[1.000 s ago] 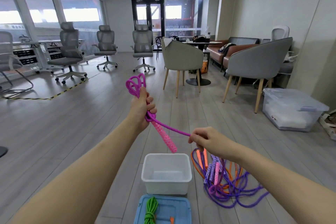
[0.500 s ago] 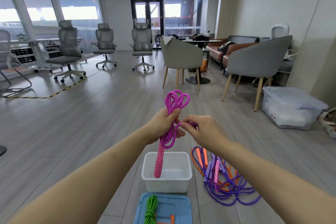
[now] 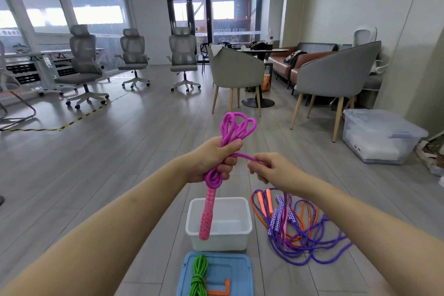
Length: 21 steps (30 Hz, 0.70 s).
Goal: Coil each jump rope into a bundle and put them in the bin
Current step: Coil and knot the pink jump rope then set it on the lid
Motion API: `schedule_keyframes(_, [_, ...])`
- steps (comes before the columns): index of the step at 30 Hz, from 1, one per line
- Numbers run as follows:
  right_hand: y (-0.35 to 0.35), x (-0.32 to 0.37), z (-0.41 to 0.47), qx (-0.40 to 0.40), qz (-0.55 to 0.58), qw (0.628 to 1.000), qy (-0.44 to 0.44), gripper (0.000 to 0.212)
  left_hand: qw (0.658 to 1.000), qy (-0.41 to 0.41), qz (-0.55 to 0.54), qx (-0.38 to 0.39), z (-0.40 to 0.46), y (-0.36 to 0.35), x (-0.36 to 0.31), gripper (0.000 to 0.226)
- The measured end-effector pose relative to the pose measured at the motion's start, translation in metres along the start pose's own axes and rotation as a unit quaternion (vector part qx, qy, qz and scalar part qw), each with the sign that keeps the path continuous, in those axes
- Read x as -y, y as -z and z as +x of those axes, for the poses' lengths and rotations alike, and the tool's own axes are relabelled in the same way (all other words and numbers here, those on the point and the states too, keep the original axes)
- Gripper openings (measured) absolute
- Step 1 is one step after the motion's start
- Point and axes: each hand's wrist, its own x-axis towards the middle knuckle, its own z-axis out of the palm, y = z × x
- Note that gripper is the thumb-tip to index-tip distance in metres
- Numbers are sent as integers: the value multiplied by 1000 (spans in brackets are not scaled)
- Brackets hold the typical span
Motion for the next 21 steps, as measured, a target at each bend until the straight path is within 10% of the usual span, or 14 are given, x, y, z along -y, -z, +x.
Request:
schedule_keyframes(7, [26,-39,-4,136,-19,974,-178,31,942,136,251,177,-13,-16,11,54])
schedule_keyframes(15, [9,0,7,47,-165,969,-178,17,839,192,484,156,18,-42,75,58])
schedule_keyframes(21, [-22,42,-3,62,-281,953,-92,9,907,182,377,-47,42,-41,110,18])
